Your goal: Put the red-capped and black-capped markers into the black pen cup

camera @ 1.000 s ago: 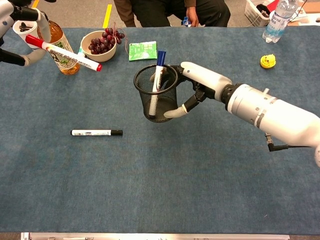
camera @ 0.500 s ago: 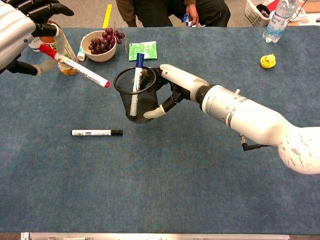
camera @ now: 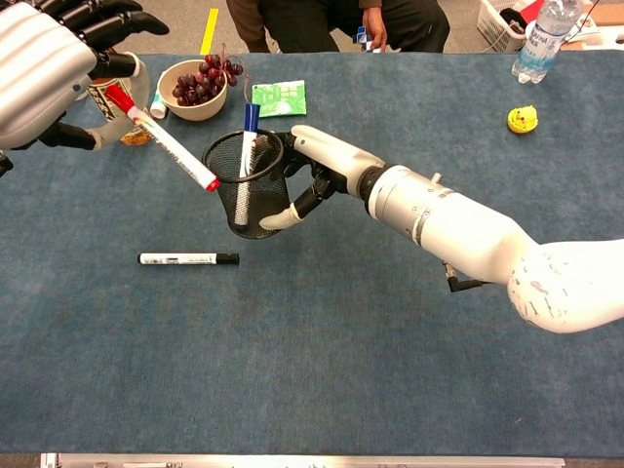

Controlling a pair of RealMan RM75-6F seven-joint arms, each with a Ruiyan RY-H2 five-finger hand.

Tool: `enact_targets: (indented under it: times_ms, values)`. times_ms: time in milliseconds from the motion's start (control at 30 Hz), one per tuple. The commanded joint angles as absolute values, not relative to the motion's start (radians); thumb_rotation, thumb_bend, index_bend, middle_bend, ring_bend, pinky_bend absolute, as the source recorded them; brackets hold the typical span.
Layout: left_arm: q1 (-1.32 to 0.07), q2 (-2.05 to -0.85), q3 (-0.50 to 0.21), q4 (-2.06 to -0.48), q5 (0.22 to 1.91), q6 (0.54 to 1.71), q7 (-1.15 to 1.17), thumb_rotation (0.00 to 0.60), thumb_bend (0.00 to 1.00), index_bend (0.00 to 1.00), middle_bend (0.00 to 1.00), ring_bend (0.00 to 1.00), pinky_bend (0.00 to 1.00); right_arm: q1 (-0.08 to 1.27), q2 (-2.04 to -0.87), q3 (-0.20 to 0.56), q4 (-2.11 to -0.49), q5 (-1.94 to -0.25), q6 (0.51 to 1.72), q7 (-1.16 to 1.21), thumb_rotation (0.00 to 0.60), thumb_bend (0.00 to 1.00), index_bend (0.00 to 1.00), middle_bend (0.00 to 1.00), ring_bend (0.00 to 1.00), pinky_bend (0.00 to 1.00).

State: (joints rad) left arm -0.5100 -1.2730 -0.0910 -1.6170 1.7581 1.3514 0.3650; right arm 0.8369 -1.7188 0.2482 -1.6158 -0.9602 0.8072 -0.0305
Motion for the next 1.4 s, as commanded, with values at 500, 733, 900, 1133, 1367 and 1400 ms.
enact_targets:
  times_ms: [500,733,900,1133,1367,1400]
  values:
    - [-0.523,-1.265,-0.109,-1.621,1.748,1.353,0.381,0.600,0.33,0.58,0.17,0.10,0.09,0.847,-1.737,0.245,-1.603,-0.944,0.808,-0.041,0.600,0.37,0.48,0.43,0.29,0.23]
    - [-0.531,-1.281,-0.107,-1.614,1.751,1.346,0.393,0.600,0.33,0.58,0.17,0.10,0.09,0.861,-1.758,0.256,-1.592,-0.911,0.809,-0.053,0.600,0.37,0.48,0.43,0.29,0.23]
    - [-0.533,-1.290,-0.101,-1.607,1.763,1.349,0.401,0.600,0.33,0.58,0.17,0.10,0.09,0.868,-1.766,0.264,-1.586,-0.892,0.810,-0.059,0.600,0.37,0.48,0.43,0.29,0.23]
    - [-0.535,-1.299,-0.091,-1.609,1.771,1.345,0.398,0.600,0.33,0.56,0.17,0.10,0.09,0.884,-1.779,0.276,-1.580,-0.864,0.815,-0.076,0.600,0.37,0.48,0.43,0.29,0.23]
    - [-0.532,-1.295,-0.085,-1.628,1.762,1.336,0.414,0.600,0.33,0.35,0.15,0.09,0.09,0.895,-1.790,0.281,-1.573,-0.848,0.819,-0.089,0.600,0.37,0.48,0.43,0.29,0.23]
    - [-0.530,-1.293,-0.086,-1.632,1.758,1.337,0.415,0.600,0.32,0.32,0.15,0.09,0.09,0.895,-1.790,0.282,-1.573,-0.847,0.820,-0.089,0.600,0.37,0.48,0.43,0.29,0.23]
